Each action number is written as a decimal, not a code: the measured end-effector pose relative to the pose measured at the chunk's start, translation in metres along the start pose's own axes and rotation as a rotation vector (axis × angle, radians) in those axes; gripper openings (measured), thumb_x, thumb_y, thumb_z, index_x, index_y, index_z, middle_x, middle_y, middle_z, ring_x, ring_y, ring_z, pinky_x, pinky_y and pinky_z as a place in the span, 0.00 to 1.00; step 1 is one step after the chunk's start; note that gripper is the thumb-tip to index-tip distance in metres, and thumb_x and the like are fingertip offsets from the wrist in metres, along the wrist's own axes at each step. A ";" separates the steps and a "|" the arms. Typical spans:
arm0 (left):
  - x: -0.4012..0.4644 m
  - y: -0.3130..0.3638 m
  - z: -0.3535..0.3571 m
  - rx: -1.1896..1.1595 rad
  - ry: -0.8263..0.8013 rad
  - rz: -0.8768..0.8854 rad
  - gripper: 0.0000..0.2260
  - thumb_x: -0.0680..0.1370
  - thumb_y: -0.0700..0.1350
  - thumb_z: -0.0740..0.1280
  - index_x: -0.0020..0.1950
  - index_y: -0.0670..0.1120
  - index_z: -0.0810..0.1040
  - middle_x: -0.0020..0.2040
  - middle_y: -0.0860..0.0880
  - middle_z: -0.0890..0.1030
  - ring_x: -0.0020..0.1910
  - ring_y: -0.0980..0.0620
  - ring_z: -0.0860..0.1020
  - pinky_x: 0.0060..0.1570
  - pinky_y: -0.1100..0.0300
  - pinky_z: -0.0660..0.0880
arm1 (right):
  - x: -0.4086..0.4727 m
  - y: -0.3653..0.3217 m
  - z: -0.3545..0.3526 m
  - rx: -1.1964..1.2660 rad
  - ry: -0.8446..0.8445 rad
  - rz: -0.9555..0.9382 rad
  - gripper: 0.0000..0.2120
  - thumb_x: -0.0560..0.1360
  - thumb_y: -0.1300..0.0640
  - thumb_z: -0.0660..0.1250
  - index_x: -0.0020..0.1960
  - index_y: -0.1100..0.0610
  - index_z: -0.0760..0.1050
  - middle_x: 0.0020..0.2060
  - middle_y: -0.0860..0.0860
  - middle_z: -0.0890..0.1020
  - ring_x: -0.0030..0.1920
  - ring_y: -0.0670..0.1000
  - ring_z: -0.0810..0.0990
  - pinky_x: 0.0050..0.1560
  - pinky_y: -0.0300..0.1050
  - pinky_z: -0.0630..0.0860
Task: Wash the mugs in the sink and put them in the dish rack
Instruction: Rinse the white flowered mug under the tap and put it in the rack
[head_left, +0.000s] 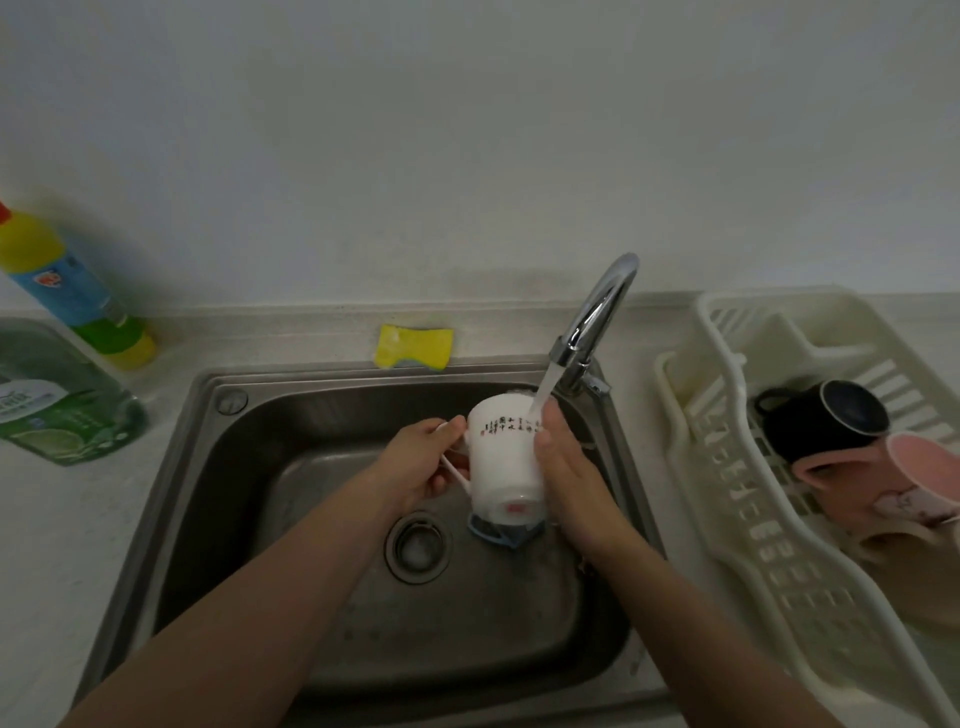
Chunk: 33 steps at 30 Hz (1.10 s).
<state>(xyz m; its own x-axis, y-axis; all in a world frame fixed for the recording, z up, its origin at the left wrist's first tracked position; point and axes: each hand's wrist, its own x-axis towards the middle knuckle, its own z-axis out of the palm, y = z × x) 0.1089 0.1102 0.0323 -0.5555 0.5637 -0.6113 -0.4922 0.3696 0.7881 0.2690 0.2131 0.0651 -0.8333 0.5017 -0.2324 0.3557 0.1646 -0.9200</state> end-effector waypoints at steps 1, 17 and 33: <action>0.001 0.001 0.001 -0.019 0.013 0.003 0.12 0.83 0.50 0.61 0.43 0.45 0.73 0.26 0.50 0.78 0.22 0.56 0.75 0.19 0.68 0.61 | -0.002 -0.002 0.000 0.044 0.011 0.033 0.33 0.77 0.32 0.54 0.78 0.38 0.48 0.72 0.33 0.61 0.68 0.31 0.63 0.69 0.37 0.67; -0.003 0.011 0.014 0.262 -0.073 0.132 0.10 0.82 0.48 0.63 0.45 0.43 0.74 0.33 0.43 0.77 0.23 0.54 0.75 0.19 0.67 0.62 | 0.002 -0.008 -0.014 -0.817 -0.092 -0.436 0.26 0.81 0.43 0.44 0.75 0.50 0.63 0.75 0.44 0.63 0.76 0.37 0.47 0.77 0.45 0.43; 0.004 0.006 -0.007 0.180 0.060 0.127 0.12 0.82 0.49 0.63 0.42 0.45 0.73 0.33 0.44 0.78 0.25 0.51 0.75 0.20 0.67 0.61 | -0.017 0.005 0.003 -0.761 -0.186 -0.412 0.30 0.79 0.37 0.45 0.78 0.47 0.49 0.77 0.39 0.45 0.75 0.38 0.36 0.75 0.42 0.39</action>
<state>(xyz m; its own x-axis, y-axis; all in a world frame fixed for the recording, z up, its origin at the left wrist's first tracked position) 0.0987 0.1095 0.0343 -0.6469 0.5711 -0.5054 -0.2912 0.4275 0.8558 0.2835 0.2024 0.0638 -0.9891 0.1424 -0.0379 0.1423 0.8556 -0.4977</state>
